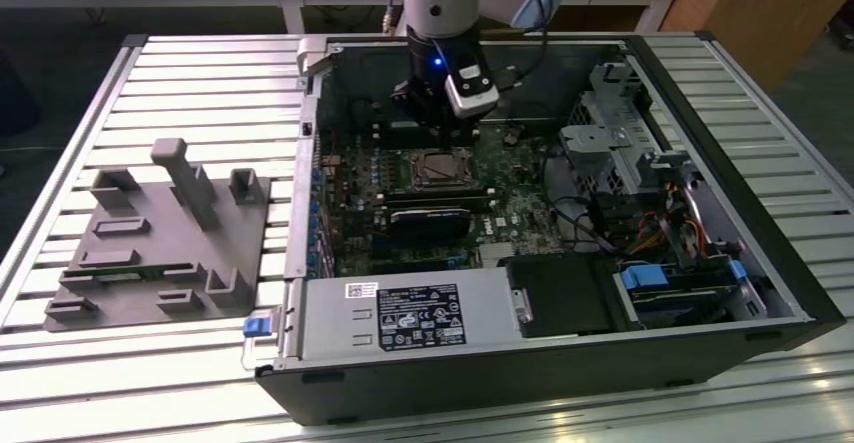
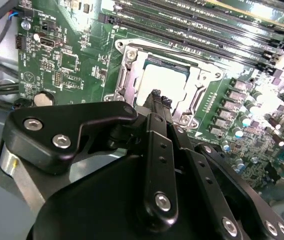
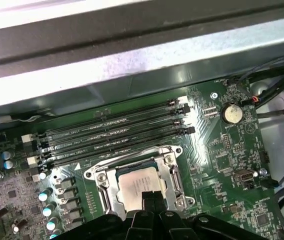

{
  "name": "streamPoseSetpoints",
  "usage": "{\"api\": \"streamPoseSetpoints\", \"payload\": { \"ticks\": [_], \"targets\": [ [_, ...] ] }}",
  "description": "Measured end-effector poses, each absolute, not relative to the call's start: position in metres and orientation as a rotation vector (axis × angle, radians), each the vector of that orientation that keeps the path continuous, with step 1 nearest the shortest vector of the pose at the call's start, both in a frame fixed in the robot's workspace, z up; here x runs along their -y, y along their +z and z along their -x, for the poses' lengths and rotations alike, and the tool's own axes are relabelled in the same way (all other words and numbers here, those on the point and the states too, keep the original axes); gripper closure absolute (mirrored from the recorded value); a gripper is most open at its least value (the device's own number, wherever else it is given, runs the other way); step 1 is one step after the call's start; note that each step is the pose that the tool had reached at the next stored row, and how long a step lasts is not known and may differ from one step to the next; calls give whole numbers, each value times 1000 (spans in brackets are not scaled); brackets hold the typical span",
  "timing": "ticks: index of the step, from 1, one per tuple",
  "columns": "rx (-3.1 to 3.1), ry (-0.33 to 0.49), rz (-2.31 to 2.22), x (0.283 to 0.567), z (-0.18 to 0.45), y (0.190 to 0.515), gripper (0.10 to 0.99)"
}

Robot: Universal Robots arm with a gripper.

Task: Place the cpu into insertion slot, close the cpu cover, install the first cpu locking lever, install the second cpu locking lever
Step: 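Install the first cpu locking lever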

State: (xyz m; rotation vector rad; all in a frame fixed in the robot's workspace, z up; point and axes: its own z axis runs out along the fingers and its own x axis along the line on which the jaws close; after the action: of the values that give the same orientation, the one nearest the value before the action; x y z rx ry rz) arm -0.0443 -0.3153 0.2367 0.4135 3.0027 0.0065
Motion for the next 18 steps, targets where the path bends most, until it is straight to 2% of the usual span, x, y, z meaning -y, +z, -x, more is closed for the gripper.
{"api": "streamPoseSetpoints", "payload": {
  "ticks": [18],
  "targets": [
    [-3001, -9, -412, 324, 44, 237, 980]
  ]
}}
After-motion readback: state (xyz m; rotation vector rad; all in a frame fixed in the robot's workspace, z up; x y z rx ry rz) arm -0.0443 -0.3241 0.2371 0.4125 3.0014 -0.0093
